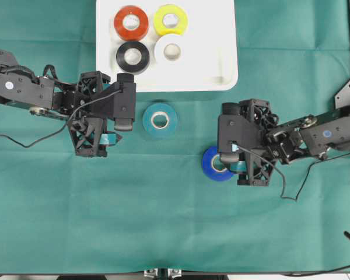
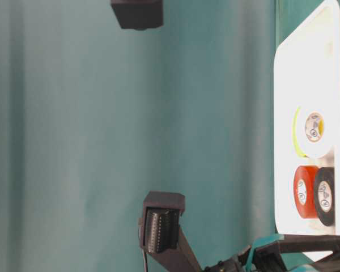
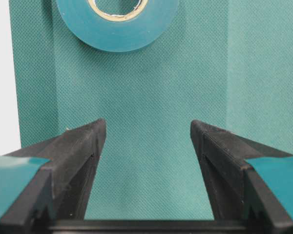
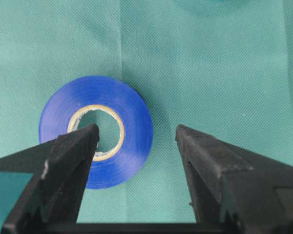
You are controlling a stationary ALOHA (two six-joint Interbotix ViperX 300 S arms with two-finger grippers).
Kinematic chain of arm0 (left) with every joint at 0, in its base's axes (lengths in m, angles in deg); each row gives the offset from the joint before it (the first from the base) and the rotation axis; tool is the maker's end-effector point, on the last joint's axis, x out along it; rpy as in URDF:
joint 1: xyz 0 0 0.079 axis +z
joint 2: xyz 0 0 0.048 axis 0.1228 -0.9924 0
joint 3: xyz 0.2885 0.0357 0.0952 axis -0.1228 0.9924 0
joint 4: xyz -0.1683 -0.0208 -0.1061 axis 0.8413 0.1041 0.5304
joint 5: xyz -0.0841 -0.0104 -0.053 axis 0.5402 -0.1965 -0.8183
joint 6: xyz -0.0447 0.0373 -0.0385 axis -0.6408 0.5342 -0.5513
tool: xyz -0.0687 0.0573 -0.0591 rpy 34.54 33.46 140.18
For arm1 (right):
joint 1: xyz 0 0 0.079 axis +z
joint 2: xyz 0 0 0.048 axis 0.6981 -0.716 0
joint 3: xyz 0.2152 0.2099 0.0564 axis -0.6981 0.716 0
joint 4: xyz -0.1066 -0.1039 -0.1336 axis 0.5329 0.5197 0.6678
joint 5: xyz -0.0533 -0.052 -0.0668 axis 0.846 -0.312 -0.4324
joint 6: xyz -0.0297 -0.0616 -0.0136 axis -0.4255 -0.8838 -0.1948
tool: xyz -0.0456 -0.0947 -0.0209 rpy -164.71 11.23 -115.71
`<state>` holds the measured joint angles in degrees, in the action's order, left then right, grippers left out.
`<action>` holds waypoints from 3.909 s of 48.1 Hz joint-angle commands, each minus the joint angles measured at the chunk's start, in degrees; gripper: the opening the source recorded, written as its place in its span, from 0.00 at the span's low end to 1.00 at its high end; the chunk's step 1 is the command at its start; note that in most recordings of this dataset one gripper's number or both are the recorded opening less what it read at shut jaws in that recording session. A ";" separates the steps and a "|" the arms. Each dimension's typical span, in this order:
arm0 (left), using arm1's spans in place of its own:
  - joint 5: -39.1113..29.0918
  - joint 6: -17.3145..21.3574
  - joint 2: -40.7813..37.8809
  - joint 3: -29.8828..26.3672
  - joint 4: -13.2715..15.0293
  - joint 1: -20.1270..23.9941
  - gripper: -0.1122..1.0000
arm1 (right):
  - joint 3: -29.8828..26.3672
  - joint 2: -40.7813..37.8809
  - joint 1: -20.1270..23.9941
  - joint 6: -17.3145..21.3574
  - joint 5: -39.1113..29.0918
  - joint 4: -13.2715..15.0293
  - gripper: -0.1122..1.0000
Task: Put the tape alternately from left to right into the white case.
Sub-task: 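Lower right gripper into blue roll's hole and grip it, then lift blue roll with right gripper and carry into tray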
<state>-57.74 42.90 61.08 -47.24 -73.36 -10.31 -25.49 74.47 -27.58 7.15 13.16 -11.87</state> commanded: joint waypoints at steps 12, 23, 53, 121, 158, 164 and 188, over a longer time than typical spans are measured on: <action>0.00 -0.62 0.88 -1.05 0.09 -0.18 0.97 | -0.97 -0.79 0.26 0.09 0.35 -0.18 0.74; 0.00 -0.79 0.79 -1.05 0.09 -0.18 0.97 | -1.23 -2.99 0.26 0.09 2.20 -0.18 0.74; -0.09 -0.88 0.88 -1.05 0.09 -0.35 0.97 | -1.32 -8.61 -0.35 2.29 4.22 0.53 0.74; -0.62 -0.97 1.05 -1.05 0.09 -0.62 0.97 | -5.36 0.09 -3.69 1.93 -0.26 5.19 0.37; -0.62 -0.97 1.05 -1.41 0.09 -1.05 0.97 | -6.42 2.46 -23.99 1.49 -1.67 16.08 0.37; -0.62 -0.97 0.97 -1.67 0.09 -1.05 0.97 | -6.24 2.46 -26.19 1.41 -0.35 17.05 0.36; -0.62 -1.05 0.70 -2.11 0.09 -1.32 0.97 | -6.94 -2.46 -37.18 1.41 7.12 19.78 0.37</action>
<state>-58.62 41.93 61.17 -48.12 -73.44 -11.27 -30.77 71.92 -63.44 8.65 18.78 7.64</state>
